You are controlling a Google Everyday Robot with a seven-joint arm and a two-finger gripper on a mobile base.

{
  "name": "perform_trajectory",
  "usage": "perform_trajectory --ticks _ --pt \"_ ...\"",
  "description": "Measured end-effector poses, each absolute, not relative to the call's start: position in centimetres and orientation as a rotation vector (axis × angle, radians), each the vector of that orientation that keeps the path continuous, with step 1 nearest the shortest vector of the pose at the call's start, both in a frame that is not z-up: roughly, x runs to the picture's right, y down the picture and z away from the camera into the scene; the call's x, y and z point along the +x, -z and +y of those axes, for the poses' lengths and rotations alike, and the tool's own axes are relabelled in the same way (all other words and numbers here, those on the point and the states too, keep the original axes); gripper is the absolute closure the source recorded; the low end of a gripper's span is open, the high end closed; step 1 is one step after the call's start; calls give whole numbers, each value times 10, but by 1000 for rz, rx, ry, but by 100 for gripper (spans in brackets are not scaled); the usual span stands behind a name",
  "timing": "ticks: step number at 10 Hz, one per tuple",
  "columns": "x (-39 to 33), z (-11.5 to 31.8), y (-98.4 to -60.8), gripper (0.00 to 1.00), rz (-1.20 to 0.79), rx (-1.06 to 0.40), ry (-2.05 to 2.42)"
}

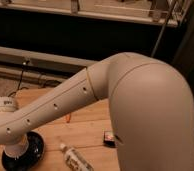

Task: Place the ceramic cup in the ceramic bowl

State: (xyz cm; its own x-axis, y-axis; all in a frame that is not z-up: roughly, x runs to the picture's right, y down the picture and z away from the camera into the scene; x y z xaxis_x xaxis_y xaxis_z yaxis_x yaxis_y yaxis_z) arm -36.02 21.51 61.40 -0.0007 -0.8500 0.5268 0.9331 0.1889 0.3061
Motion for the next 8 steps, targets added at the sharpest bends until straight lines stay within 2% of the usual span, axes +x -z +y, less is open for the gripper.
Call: perform_trajectory --ticks 4,6,8 --pt "-360 230 -680 97 -558 -163 1425" --pt "-355 242 -697 78 -517 -204 1437" --pt "-347 255 -697 59 -505 -249 1455"
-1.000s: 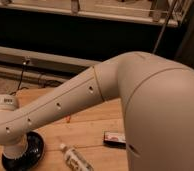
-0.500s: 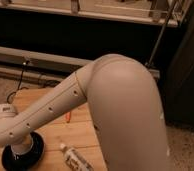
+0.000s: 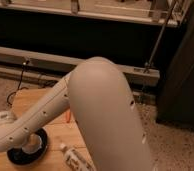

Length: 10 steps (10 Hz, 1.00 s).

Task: Place the ceramic cup in the ceramic bowl

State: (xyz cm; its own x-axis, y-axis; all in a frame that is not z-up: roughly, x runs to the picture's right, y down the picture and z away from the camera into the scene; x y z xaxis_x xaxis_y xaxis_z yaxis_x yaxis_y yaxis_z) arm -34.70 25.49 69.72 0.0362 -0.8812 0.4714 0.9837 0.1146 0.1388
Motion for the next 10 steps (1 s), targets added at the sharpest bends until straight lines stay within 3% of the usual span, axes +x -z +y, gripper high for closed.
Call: perform_trajectory --ticks 4,10 --pt "-337 262 -690 22 -485 -268 1486" --pt "-337 246 -656 20 -544 -195 1448"
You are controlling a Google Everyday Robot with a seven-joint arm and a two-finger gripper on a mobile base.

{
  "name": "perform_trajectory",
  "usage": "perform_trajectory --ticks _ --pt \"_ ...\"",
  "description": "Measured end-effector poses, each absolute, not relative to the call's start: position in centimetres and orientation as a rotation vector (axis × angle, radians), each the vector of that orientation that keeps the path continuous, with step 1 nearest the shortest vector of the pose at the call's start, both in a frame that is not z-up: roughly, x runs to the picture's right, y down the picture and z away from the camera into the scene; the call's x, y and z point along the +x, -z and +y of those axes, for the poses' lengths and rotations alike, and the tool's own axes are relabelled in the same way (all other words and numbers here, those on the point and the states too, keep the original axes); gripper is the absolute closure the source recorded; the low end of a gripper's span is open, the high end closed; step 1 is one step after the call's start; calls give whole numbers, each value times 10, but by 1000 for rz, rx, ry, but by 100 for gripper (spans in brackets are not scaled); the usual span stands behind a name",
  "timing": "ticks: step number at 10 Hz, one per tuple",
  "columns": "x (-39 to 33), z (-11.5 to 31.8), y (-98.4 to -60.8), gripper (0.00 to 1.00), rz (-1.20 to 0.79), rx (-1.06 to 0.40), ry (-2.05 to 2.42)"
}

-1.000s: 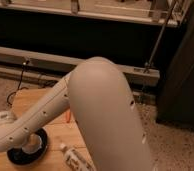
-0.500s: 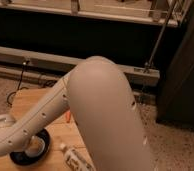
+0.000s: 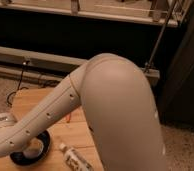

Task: Place the ceramic cup in the ceramic bowl

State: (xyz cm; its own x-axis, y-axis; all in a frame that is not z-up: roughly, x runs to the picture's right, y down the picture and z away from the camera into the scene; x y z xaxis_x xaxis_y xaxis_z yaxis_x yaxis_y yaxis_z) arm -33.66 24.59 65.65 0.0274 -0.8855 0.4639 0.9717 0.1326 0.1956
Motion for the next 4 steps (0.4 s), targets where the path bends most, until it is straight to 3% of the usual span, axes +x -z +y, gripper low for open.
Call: perform_trajectory --ticks 4 --pt "-325 201 -651 20 -569 -121 1284"
